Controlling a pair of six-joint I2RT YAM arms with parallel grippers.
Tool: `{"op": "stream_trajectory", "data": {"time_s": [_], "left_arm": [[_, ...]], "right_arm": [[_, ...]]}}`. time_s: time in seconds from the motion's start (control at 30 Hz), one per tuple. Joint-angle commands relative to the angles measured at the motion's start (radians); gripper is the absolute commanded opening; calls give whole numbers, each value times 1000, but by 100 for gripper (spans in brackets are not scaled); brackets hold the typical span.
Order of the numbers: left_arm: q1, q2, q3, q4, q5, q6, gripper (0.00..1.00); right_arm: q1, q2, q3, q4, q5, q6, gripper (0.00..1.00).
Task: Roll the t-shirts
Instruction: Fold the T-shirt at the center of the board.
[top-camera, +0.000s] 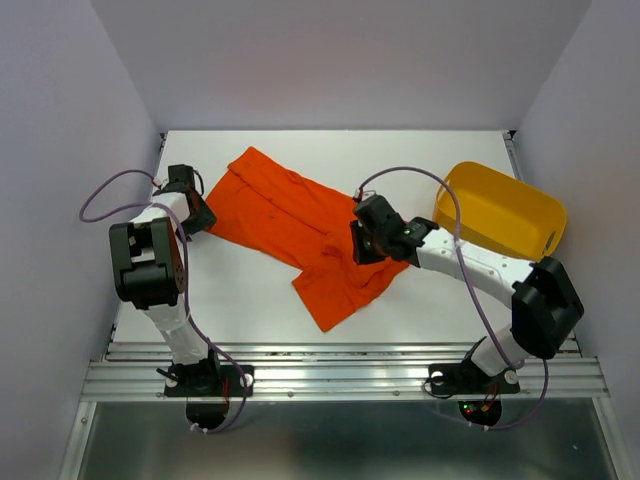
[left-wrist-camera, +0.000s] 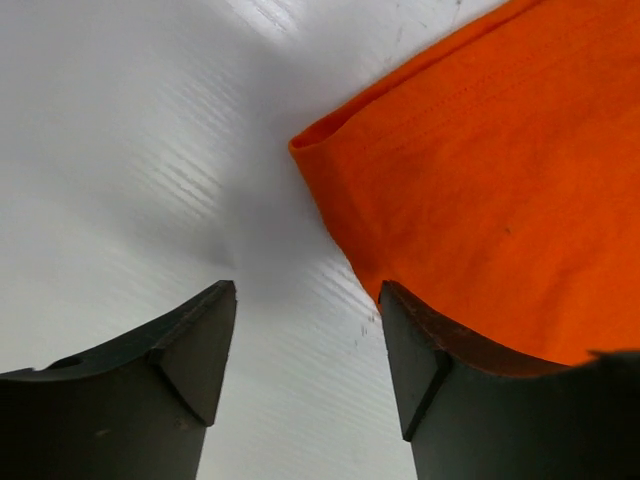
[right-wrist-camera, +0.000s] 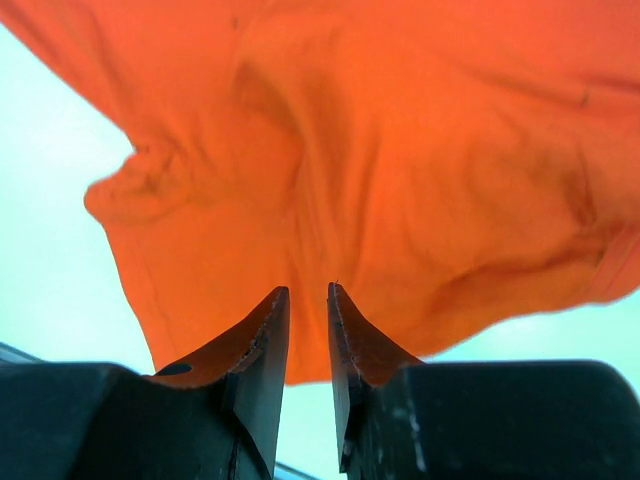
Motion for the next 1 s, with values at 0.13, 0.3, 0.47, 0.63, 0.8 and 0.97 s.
{"op": "stream_trajectory", "data": {"time_s": [0.13,0.3,0.47,0.63,0.8,0.97], "left_arm": [[6,97,67,60,-28,-19,61],[4,159,104,60,-37,-21,44],[4,168,159,9,-11,-12,0],[3,90,151,-3,-24,-2,0],[3,61,168,-25,-5,21,0],[3,64,174,-25,19,22,0]], "right_arm": [[147,-122,-111,-63,64,114,28],[315,-95,-110,-78,136,157,32],[470,-3,-44,-91,239,195,40],[541,123,37,-83,272,197,41],[573,233,146,-106,298,181,46],[573,322,171,-126,351,197,45]]}}
